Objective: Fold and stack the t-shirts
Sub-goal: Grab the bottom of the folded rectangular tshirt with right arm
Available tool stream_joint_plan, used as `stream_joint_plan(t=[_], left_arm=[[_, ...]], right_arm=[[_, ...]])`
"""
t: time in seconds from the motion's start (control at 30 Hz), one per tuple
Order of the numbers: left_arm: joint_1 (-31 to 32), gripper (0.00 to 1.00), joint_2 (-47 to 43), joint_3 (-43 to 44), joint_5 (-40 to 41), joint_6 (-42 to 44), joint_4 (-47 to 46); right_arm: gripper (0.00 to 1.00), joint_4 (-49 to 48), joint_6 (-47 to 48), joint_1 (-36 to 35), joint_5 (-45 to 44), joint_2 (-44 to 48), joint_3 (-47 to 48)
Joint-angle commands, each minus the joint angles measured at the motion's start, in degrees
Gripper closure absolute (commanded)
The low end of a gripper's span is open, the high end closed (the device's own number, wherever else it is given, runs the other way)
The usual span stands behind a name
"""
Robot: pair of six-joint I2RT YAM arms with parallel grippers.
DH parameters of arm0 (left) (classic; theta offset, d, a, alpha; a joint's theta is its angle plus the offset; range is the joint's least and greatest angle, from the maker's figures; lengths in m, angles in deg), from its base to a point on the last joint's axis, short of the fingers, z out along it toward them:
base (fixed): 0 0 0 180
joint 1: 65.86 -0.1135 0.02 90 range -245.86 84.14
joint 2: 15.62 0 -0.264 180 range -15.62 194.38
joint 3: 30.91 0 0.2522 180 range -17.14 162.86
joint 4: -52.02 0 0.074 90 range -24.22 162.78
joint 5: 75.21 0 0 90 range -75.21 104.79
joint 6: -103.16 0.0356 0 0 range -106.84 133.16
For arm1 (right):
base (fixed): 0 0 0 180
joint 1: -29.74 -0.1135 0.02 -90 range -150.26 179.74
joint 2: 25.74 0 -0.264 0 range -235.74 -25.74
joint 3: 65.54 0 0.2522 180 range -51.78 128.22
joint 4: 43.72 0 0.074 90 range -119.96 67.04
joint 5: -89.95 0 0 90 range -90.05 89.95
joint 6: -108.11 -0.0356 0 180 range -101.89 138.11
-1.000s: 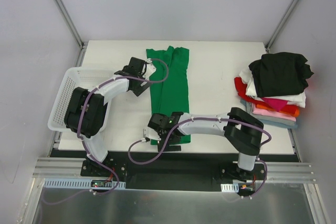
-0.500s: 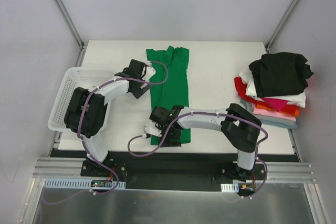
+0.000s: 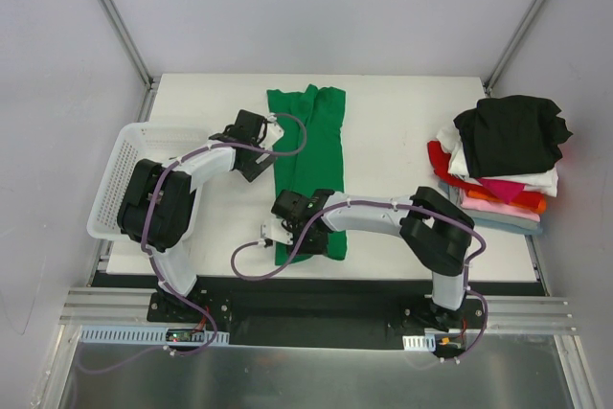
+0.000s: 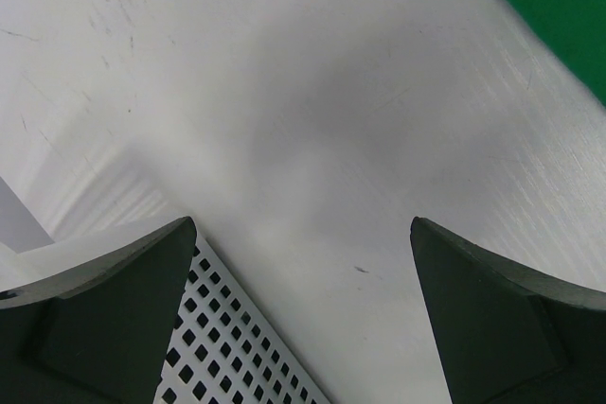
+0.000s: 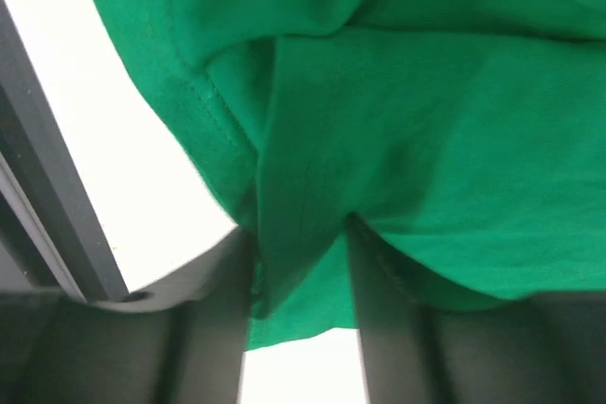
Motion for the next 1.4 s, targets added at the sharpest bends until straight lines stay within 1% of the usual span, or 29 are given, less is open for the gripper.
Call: stream_joint_plan(t=[0.0,0.03,0.07,0.1,0.27,0.33,0.67,0.73,0.83,0.97,1.07,1.23,1.37], left_arm=[[-0.01,0.03,-2.51,-0.83,-0.40,-0.87,-0.26],[0.08,0.03,-2.68,-1.09,-0.40,-0.96,-0.26],[-0.01,0.03,-2.77,-1.18,-0.40,-1.05,-0.35],[-0.01,0.03,-3.03,-1.27,-0.40,-1.05,-0.26],[-0.09,0.03,-3.12,-1.10,0.21,-0.52,-0.35],[-0.71,0.03,-2.77,-0.57,0.13,-0.35,-0.43],[-2.73,0.03,0.39,2.59,-0.05,0.80,-1.14],[-2.82,0.04,0.57,2.77,0.04,0.71,-1.31],[-2.82,0.04,0.48,2.42,-0.31,0.18,-1.40],[-2.82,0.04,-0.05,1.72,-0.66,0.01,-1.49],[-2.82,0.04,-0.22,1.37,-0.84,-0.08,-1.66],[-2.73,0.04,0.22,1.19,-1.10,-0.43,-1.93],[-2.82,0.04,0.65,1.19,-1.37,-0.52,-2.02]], right_arm=[[0.64,-3.40,-1.41,0.00,1.60,-4.78,-1.91],[0.70,-3.14,-1.50,-0.27,1.95,-4.96,-1.83],[0.89,-3.05,-1.67,-0.36,2.13,-5.05,-1.83],[0.99,-2.79,-1.93,-0.88,1.78,-5.22,-1.83],[0.99,-1.82,-2.02,-3.42,1.69,-4.35,-2.35],[0.99,-0.06,-2.11,-4.39,2.57,-3.21,-2.27],[0.99,5.30,-4.83,-14.94,7.05,3.38,-2.79],[0.99,5.39,-5.19,-17.22,6.44,4.00,-2.97],[0.99,4.78,-5.45,-17.23,3.29,4.71,-2.71],[0.99,4.51,-4.93,-16.70,-6.45,4.89,-0.86],[0.99,5.03,-4.40,-16.27,-10.77,5.76,1.86],[0.99,7.58,-3.08,-13.90,-15.18,5.68,8.09],[0.99,9.25,-1.59,-11.87,-18.34,6.03,11.35]])
